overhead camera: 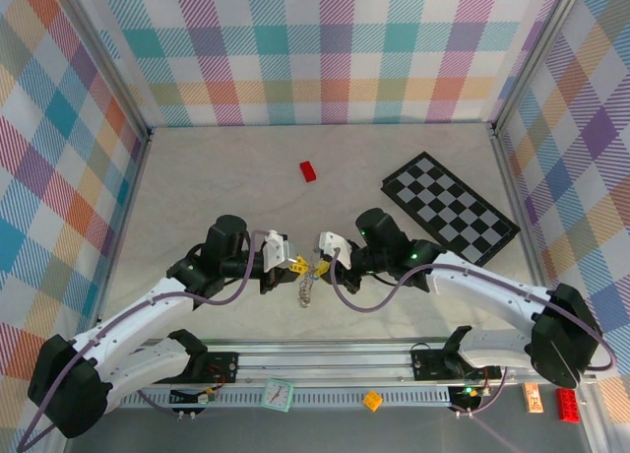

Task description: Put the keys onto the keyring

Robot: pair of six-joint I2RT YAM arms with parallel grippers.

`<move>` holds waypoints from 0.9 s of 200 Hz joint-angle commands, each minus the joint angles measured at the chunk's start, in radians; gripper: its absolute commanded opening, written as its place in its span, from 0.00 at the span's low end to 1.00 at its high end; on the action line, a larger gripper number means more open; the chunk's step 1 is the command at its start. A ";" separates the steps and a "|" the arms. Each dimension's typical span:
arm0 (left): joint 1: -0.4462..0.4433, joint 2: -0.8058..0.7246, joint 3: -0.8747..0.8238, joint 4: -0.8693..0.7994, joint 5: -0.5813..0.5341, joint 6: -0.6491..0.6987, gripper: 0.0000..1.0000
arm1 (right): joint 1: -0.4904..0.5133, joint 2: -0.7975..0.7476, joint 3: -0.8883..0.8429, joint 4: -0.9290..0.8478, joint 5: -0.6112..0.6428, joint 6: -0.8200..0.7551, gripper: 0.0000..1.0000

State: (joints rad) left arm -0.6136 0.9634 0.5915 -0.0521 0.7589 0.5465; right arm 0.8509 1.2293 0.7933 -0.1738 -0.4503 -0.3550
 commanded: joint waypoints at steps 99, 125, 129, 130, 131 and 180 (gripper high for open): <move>-0.008 -0.035 -0.015 0.058 0.067 0.013 0.00 | -0.009 -0.147 -0.057 0.063 0.010 -0.021 0.31; -0.008 -0.034 -0.013 0.059 0.071 0.013 0.00 | -0.009 -0.155 -0.065 0.127 -0.022 0.009 0.32; -0.008 -0.032 -0.012 0.060 0.072 0.013 0.00 | -0.009 -0.151 -0.064 0.129 -0.027 0.011 0.32; -0.008 -0.032 -0.012 0.061 0.073 0.013 0.00 | -0.009 -0.149 -0.063 0.131 -0.028 0.011 0.32; -0.008 -0.032 -0.012 0.061 0.073 0.012 0.00 | -0.009 -0.148 -0.061 0.131 -0.030 0.012 0.32; -0.008 -0.032 -0.012 0.063 0.079 0.008 0.00 | -0.009 -0.077 -0.041 0.175 -0.078 0.043 0.28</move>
State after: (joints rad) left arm -0.6140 0.9504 0.5781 -0.0456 0.7910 0.5465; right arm 0.8490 1.1240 0.7406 -0.0525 -0.4709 -0.3382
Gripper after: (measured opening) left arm 0.042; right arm 0.292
